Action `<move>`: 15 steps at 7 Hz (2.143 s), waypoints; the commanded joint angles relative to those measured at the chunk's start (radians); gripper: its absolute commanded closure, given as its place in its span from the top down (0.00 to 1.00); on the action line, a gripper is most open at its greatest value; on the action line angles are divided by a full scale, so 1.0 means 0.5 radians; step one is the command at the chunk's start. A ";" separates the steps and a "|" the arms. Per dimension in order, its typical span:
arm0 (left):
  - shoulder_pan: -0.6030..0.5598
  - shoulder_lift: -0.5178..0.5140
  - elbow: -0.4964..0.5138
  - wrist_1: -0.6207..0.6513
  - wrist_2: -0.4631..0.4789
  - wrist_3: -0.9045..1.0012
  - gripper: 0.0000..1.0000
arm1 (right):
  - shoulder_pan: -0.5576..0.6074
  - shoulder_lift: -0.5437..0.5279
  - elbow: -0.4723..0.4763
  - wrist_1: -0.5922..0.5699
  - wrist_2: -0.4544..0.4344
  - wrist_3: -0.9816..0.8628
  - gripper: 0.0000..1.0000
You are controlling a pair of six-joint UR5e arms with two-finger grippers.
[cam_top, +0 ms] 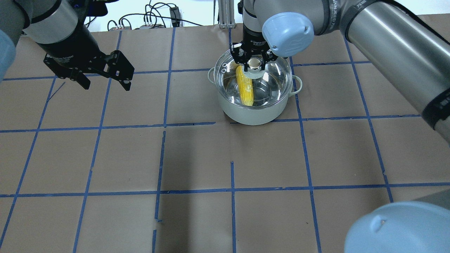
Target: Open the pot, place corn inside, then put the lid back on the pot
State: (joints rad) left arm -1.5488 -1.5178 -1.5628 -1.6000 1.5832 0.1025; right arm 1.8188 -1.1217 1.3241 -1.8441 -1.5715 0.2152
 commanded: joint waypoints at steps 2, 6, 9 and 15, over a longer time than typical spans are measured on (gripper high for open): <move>-0.004 0.004 -0.010 0.003 0.003 0.001 1.00 | 0.001 0.117 -0.117 -0.036 -0.005 -0.019 0.05; -0.010 0.005 -0.019 0.009 0.000 0.004 1.00 | -0.020 0.142 -0.111 -0.036 -0.032 -0.111 0.05; -0.010 0.005 -0.022 0.009 0.000 0.004 1.00 | -0.024 0.139 -0.111 -0.036 -0.035 -0.111 0.05; -0.010 0.011 -0.025 0.006 0.000 0.007 1.00 | -0.011 0.123 -0.074 -0.015 -0.038 -0.099 0.05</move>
State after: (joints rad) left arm -1.5539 -1.5126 -1.5754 -1.5967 1.5820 0.1058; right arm 1.8124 -1.0600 1.2855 -1.8530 -1.5895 0.1653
